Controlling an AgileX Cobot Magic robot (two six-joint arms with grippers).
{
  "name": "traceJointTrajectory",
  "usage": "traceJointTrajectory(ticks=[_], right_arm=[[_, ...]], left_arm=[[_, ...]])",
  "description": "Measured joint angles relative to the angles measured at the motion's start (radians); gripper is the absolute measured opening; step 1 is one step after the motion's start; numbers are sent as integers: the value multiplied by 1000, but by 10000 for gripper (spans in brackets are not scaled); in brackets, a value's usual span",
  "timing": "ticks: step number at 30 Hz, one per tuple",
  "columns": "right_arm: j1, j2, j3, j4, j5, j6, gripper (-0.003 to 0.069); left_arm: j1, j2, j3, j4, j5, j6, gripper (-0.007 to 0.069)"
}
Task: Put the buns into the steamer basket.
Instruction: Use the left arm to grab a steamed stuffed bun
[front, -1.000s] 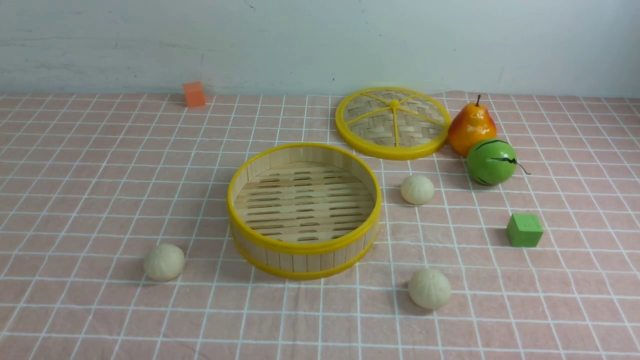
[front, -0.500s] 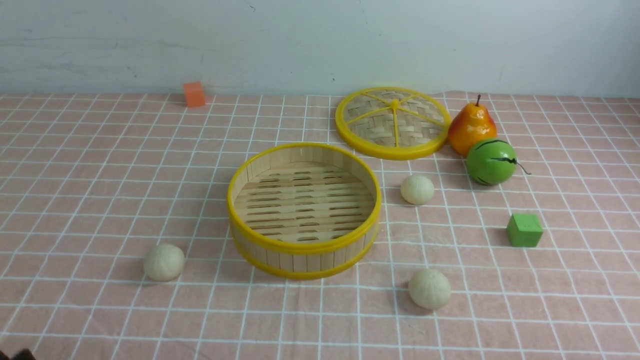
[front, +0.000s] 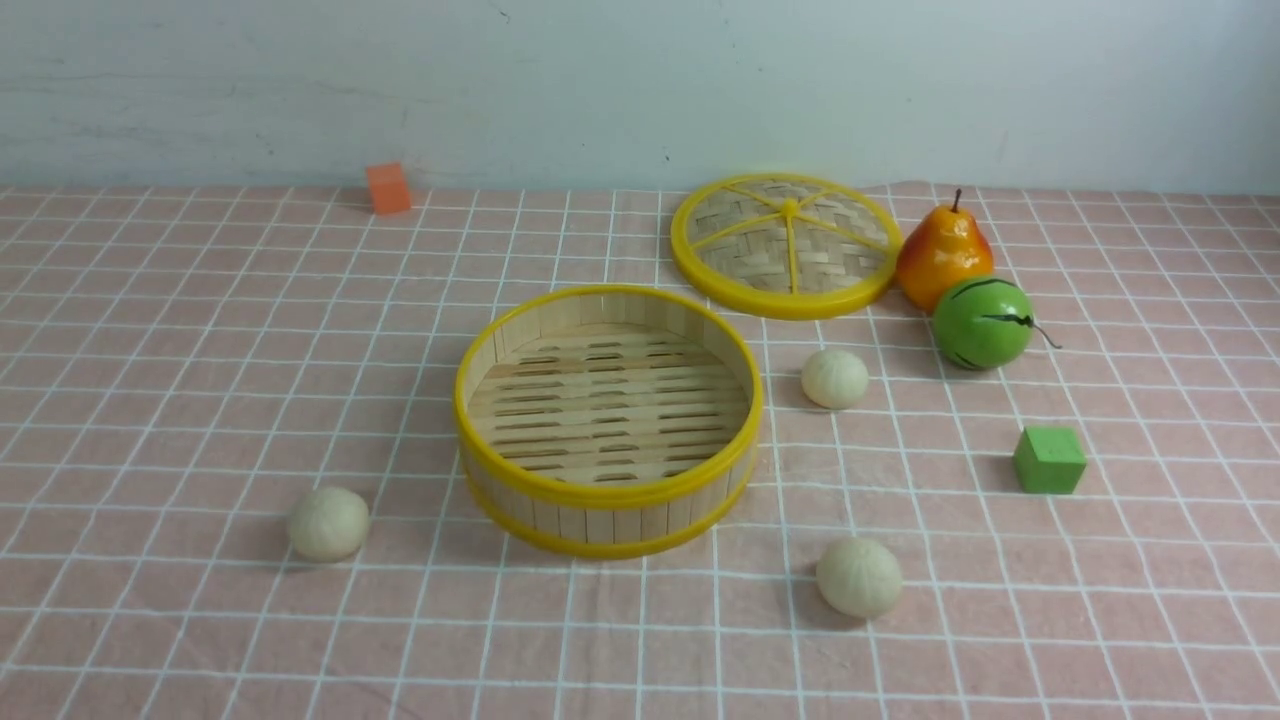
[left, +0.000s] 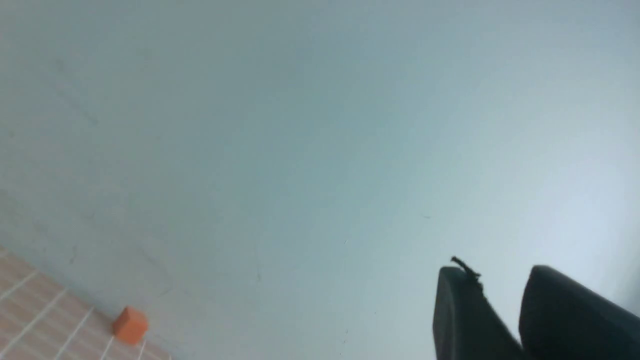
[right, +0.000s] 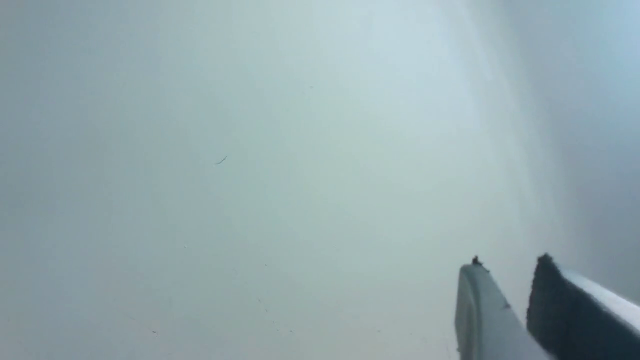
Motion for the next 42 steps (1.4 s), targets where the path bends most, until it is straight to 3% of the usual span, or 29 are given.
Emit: traceJointTrajectory(ticks=[2,3,5,11,15,16,20,24,27,30,31,33,37,42], right_arm=[[0,33,-50,-22,33,1,72],[0,81,-102,-51,83,1,7],[0,175,-174,-116,184,0,-16],[0,414,-329,-201,438,10,-16],[76,606,-510,-197,830,-5,-16],[81,620,-517,-194,846,-11,-16],[209,792,-617,-118,1118,-201,-16],[297,910,-632,-21,1110,-324,-16],[334,969,-636,24,1041,-384,-16],[350,1021,-639,78,984,-410,-16],[352,1039,-639,110,983,-419,-15],[352,1043,-639,127,983,-424,-15],[352,1043,-639,136,959,-430,-15],[352,1044,-639,139,949,-430,-14]], left_arm=[[0,69,-85,42,51,40,97],[0,150,-163,78,102,89,45],[0,292,-250,107,154,154,-14],[0,615,-387,116,268,180,-14],[0,927,-586,131,626,194,-14],[0,927,-595,131,642,195,-14],[0,1167,-752,142,879,250,-14],[0,1363,-859,160,916,285,-8],[-1,1484,-930,160,926,293,45],[-4,1610,-1010,160,960,325,163],[-11,1670,-1050,160,992,342,233],[-21,1713,-1075,161,1022,355,277],[-57,1757,-1085,185,1022,370,279],[-109,1793,-1085,278,994,368,114]])
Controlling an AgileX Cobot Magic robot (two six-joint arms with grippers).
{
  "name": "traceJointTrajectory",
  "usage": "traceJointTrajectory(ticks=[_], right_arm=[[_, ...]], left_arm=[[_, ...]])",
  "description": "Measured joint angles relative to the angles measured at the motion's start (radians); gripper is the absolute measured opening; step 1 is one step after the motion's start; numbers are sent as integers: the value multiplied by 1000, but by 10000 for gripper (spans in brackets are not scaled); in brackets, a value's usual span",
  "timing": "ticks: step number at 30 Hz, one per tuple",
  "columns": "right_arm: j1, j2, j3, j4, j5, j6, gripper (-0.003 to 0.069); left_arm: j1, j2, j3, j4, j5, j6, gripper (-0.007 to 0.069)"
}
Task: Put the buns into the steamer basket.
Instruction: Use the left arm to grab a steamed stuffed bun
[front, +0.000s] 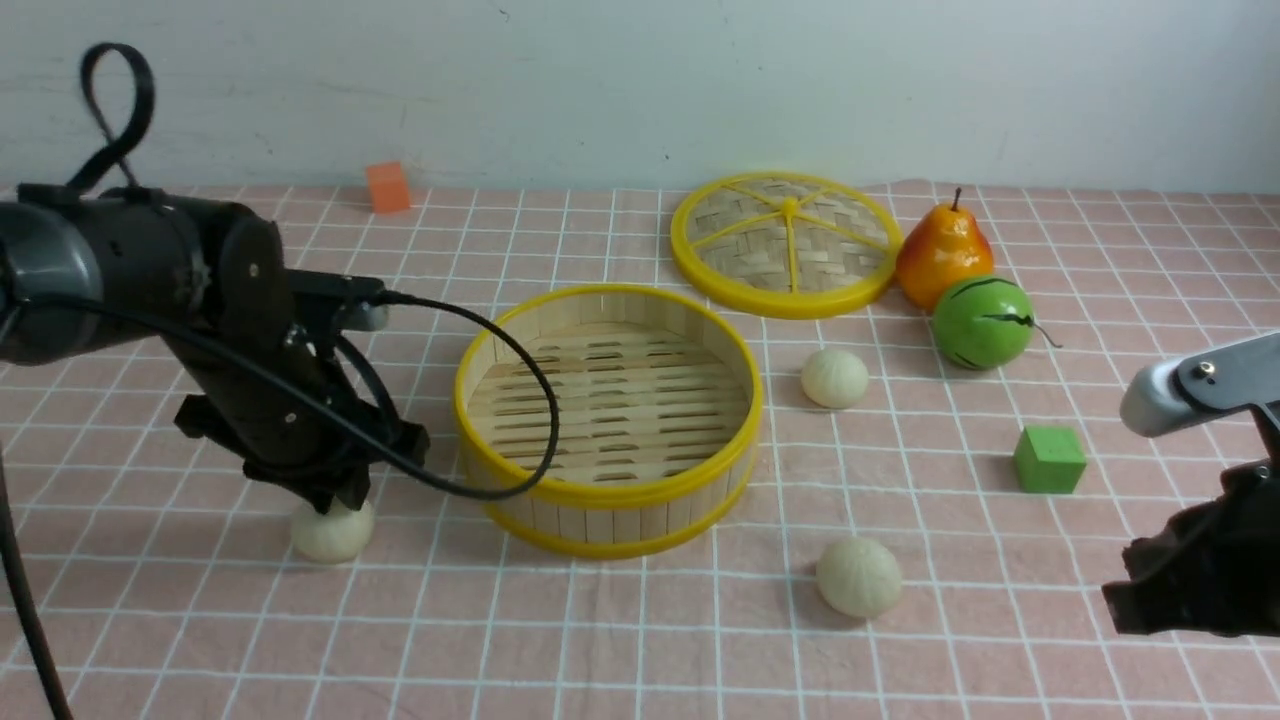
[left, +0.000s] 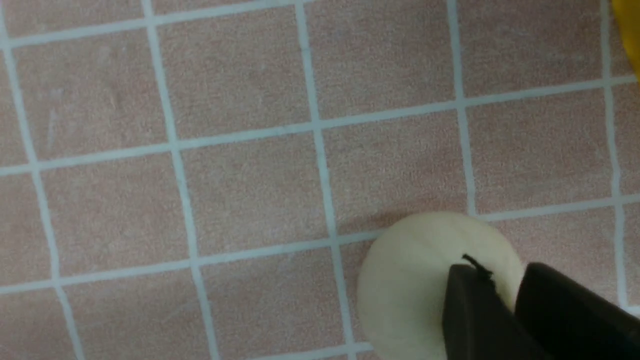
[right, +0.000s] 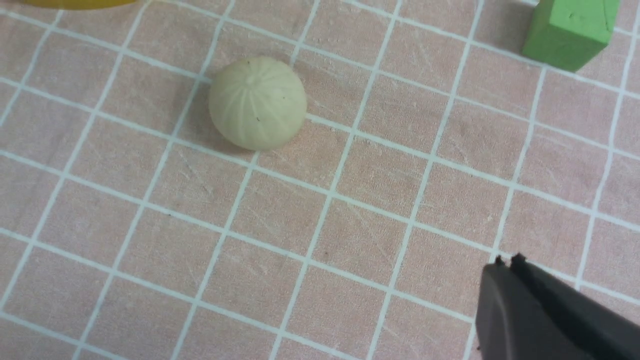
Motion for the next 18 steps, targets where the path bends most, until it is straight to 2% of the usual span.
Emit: traceJointTrajectory(ticks=[3,12,18], right_arm=[[0,0,0,0,-2,0,-14],[0,1,0,0,-25,0,-10],[0,1,0,0,-42,0,-3]], left_arm=[[-9,-3,-1,40,-15,-16,-10],[-50,-127,-78,71,-14,-26,-14],[-82,-151,-196,65,160,-60,-14]])
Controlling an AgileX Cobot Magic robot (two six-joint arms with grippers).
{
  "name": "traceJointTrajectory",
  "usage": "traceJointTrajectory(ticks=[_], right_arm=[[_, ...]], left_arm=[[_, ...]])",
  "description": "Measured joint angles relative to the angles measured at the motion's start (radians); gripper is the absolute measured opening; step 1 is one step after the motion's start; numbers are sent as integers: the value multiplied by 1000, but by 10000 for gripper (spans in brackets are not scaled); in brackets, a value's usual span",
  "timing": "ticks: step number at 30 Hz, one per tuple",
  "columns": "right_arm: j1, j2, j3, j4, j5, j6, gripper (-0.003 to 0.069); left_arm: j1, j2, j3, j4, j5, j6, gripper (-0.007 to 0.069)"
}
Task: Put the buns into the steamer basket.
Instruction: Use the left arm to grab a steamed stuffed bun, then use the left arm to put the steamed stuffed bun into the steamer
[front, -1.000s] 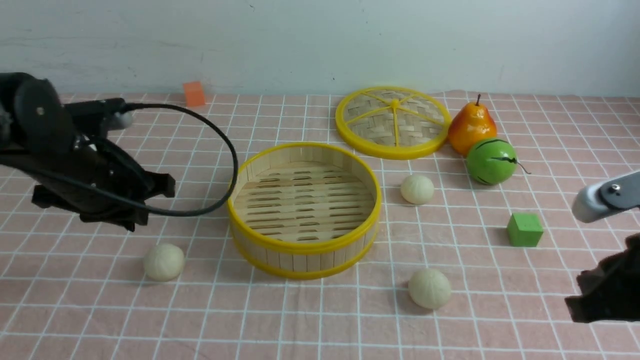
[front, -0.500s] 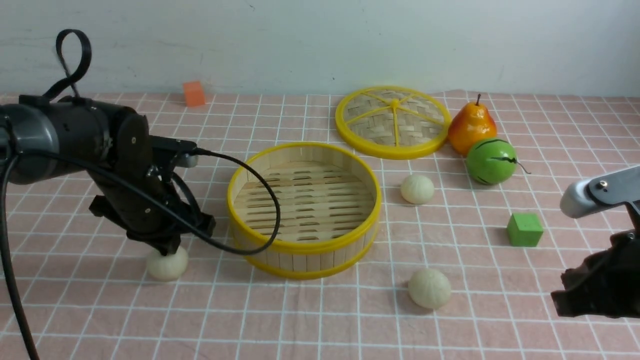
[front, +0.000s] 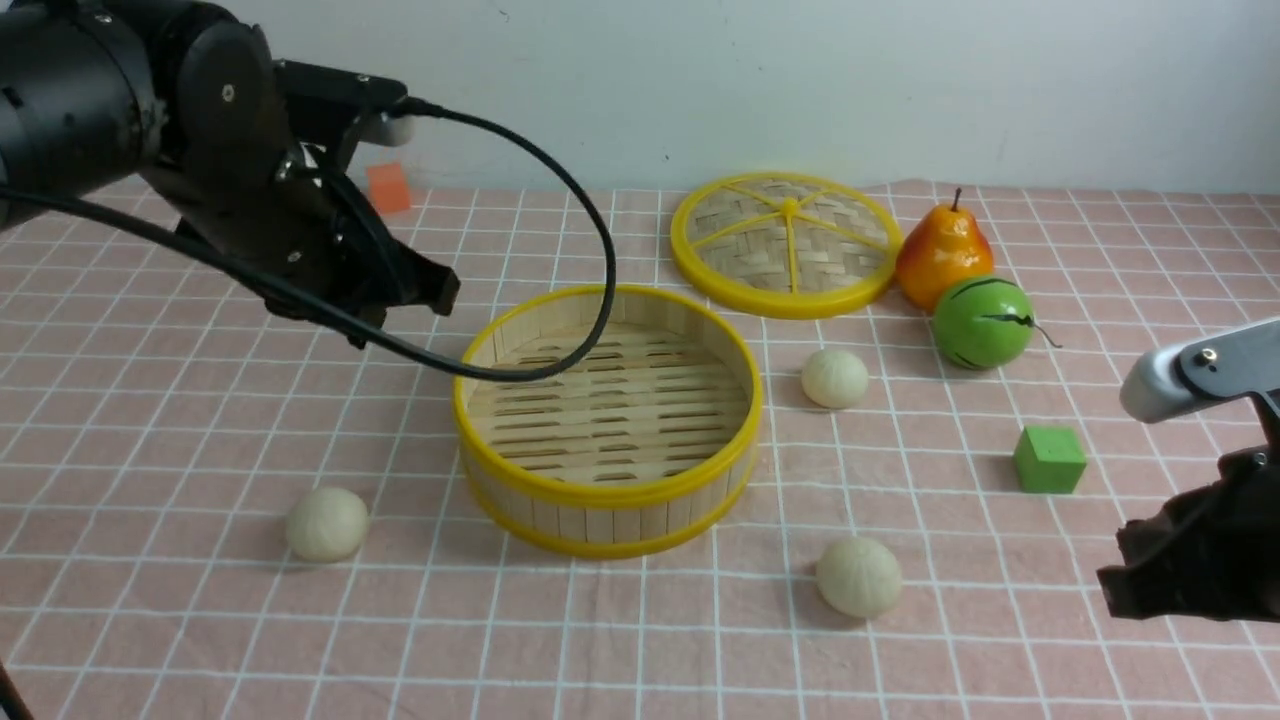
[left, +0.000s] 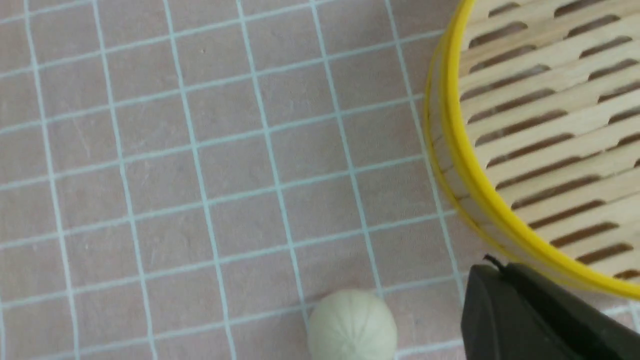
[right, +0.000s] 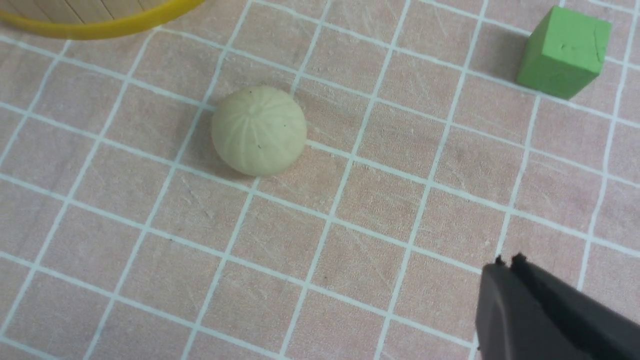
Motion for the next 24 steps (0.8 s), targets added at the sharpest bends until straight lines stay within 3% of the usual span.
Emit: traceJointTrajectory(ticks=[3,6,7,8,11,13,17,18,21,22,24], right_arm=[[0,0,0,0,1,0,-1],[0,0,0,0,2,0,0],[0,0,0,0,2,0,0],[0,0,0,0,2,0,0],[0,0,0,1,3,0,2],[0,0,0,1,3,0,3],[0,0,0,1,3,0,6],[0,0,0,1,3,0,8],[0,0,0,1,2,0,8],[0,0,0,1,1,0,10],[0,0,0,1,-4,0,12]], left_arm=[[20,34,20,5,30,-49,1],[44,96,52,6,25,-84,125],[44,101,52,6,25,-84,125],[45,127,56,7,23,-91,201],[45,187,56,3,18,-96,306],[45,203,56,4,18,-96,316],[45,247,56,26,17,-96,259],[45,258,56,36,16,-96,186],[45,259,54,45,14,-96,89],[43,252,46,45,20,-97,24],[33,229,17,41,50,-98,-11]])
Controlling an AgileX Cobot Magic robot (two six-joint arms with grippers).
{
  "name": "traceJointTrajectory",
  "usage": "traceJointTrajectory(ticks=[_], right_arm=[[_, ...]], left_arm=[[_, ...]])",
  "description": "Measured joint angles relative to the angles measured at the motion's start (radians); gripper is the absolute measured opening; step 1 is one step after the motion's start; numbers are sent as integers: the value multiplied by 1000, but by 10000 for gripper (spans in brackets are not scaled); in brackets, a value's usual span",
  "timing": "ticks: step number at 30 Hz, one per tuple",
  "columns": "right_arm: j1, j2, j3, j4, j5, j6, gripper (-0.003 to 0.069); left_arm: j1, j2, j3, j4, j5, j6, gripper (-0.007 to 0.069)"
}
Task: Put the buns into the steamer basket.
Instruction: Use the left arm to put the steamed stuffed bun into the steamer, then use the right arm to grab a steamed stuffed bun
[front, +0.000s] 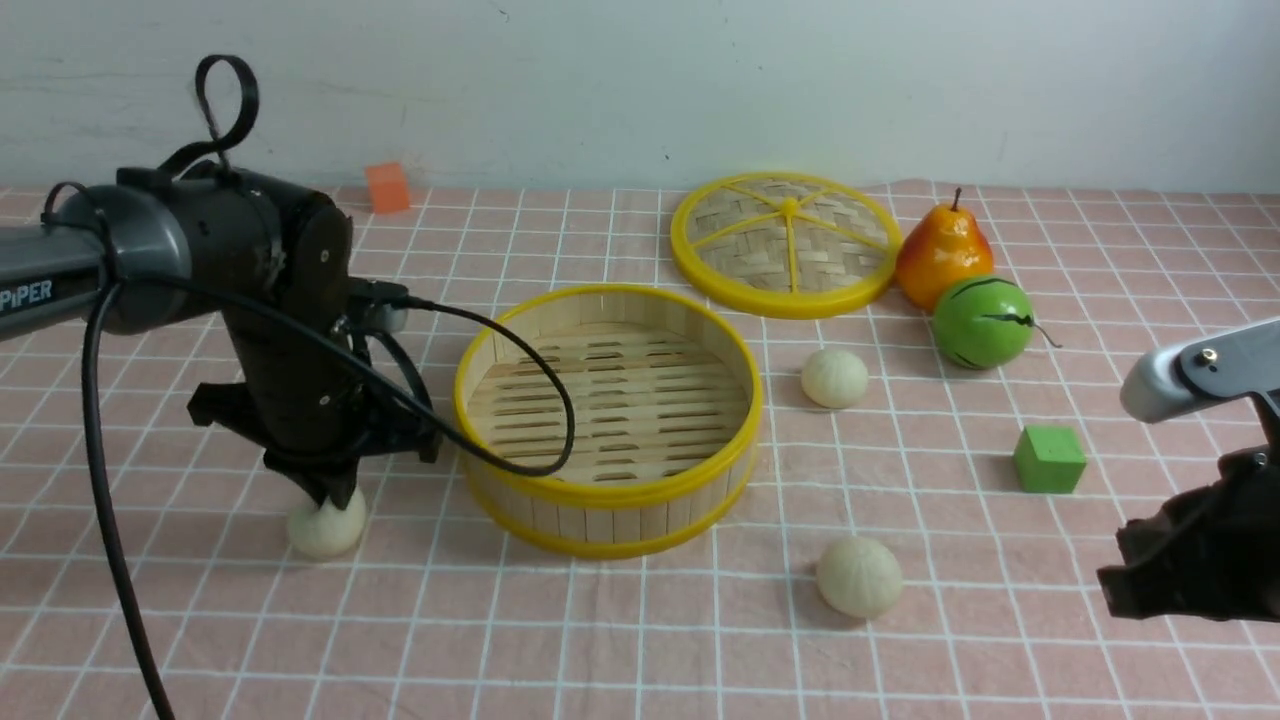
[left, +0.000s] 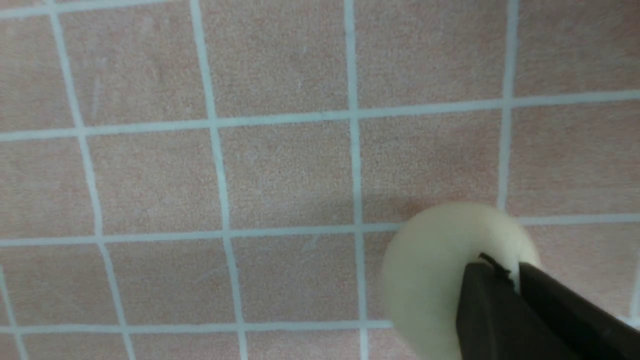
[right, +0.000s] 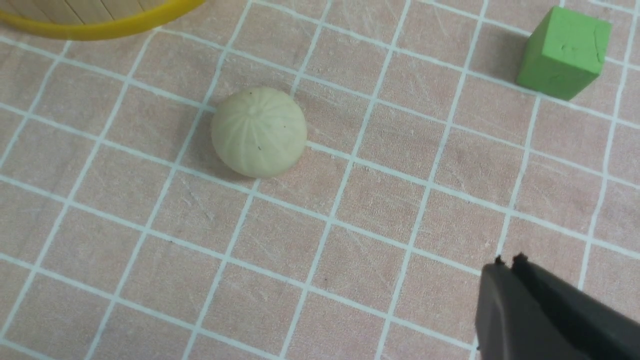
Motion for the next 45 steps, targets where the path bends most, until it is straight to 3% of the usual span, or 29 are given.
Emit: traceJointTrajectory(ticks=[6,15,19,25,28,31,34,39,43,45], right_arm=[[0,0,0,0,-25,0,15],[0,0,0,0,-22,0,22],[0,2,-2,1,23,0,50],[14,80,-94,49,137,-15,203],[63,159,-176,81,197,-24,265],[135,275,-291,85,241,-32,302],[187,423,-404,81,254,-32,311],[192,602,-530,78,254,-8,312],[192,718,-577,63,241,-7,311],[192,754,-585,43,230,-7,302]], left_arm=[[-90,-79,-163,-2,29,0,-13],[-197,35,-234,67,-128,3,-6],[-205,137,-233,79,-151,2,94],[-232,106,-265,49,-141,-43,366],[-241,42,-291,49,-71,-66,404],[-252,-80,-306,56,-18,-75,377],[-256,-299,-282,42,21,-96,269],[-256,-574,-54,44,15,-121,88],[-256,-737,203,85,-26,-182,-3],[-256,-805,287,119,-33,-215,-13]])
